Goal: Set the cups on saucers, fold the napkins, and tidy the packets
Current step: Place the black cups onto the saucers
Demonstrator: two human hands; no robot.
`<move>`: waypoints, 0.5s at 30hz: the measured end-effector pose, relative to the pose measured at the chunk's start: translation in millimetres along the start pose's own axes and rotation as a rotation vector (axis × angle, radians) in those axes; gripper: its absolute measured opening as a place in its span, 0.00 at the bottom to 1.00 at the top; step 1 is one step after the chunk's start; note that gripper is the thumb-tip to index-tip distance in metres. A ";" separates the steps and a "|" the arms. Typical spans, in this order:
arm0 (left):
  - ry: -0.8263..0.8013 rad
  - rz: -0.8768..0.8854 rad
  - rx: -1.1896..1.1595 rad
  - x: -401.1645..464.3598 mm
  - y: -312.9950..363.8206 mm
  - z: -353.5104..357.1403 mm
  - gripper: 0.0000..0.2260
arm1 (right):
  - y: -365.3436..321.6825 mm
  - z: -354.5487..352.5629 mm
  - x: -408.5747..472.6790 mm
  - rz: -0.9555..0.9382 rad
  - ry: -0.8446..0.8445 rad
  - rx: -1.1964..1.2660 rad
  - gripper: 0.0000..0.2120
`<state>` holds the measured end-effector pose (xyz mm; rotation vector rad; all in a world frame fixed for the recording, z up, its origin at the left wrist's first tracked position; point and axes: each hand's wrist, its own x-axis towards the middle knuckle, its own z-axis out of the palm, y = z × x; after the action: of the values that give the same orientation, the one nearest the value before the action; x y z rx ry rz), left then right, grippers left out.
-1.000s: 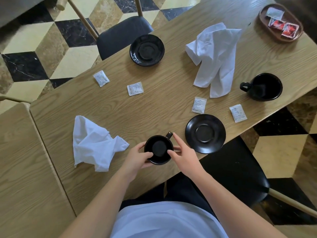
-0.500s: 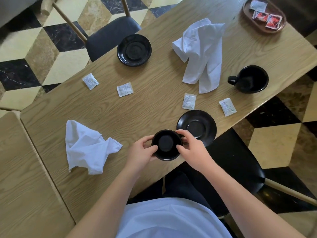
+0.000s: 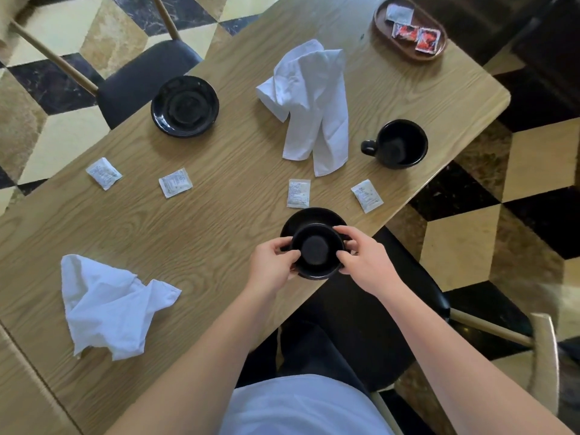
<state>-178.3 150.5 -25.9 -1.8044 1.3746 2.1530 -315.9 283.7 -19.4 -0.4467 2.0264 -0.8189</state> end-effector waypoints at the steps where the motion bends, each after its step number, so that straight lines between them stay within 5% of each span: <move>1: 0.009 -0.002 0.006 1.8 1.3 2.1 0.16 | 0.4 -0.9 2.7 0.013 -0.002 0.011 0.24; 15: 0.033 -0.017 -0.021 9.6 1.7 5.0 0.12 | 3.5 -1.9 22.0 0.063 -0.009 0.012 0.24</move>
<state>-186.4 147.8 -32.9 -1.8606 1.3437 2.1466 -329.6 274.1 -34.3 -0.3777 2.0162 -0.7889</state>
